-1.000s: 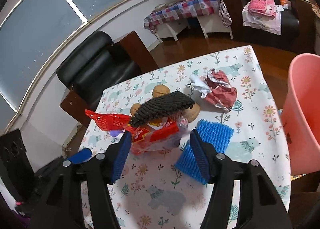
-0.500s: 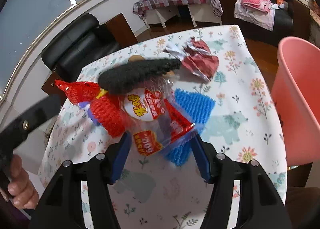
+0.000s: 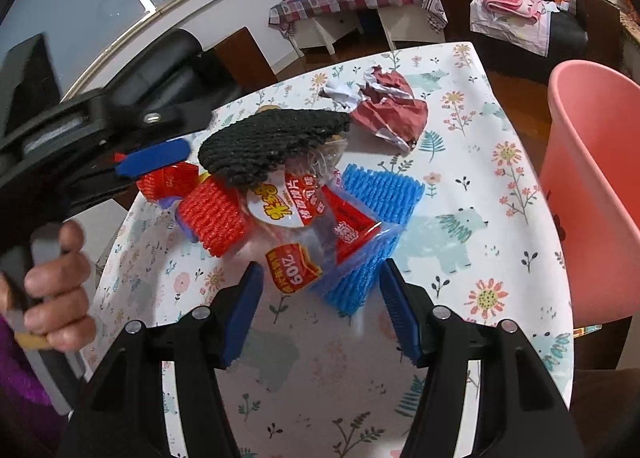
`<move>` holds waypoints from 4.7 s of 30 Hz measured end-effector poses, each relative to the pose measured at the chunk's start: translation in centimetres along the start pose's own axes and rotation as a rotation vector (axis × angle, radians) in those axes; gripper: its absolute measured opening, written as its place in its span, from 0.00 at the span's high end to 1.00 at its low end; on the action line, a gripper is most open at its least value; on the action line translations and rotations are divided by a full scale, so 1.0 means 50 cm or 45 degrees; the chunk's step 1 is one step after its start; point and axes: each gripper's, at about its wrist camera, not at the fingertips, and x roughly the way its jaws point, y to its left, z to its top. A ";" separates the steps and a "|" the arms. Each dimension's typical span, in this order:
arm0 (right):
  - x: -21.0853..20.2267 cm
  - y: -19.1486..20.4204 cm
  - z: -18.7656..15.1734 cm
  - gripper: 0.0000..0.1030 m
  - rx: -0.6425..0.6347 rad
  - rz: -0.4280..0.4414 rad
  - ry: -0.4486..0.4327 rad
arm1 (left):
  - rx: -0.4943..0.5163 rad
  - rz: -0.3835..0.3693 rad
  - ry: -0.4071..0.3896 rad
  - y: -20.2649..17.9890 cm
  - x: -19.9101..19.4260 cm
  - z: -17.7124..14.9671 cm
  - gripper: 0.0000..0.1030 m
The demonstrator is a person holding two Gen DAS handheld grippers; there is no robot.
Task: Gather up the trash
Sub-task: 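Grasp the black mesh net with the left tool while the right grasps the clear snack bag, then carry both items over the pink bucket and open both tools to release them, then move both tools back over the table toward the red and blue foam nets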
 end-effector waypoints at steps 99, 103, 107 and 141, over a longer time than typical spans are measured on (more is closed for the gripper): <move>-0.278 -0.334 -0.033 0.70 0.446 -0.483 -0.478 | 0.633 -0.246 -0.009 -0.461 0.096 -0.070 0.46; -0.275 -0.294 -0.025 0.70 0.384 -0.462 -0.475 | 0.606 -0.229 -0.038 -0.431 0.058 -0.076 0.46; -0.266 -0.252 -0.021 0.70 0.337 -0.435 -0.462 | 0.577 -0.198 -0.060 -0.389 0.019 -0.083 0.46; -0.131 -0.029 -0.040 0.70 0.035 -0.235 -0.218 | 0.270 0.084 -0.091 -0.029 -0.113 -0.151 0.61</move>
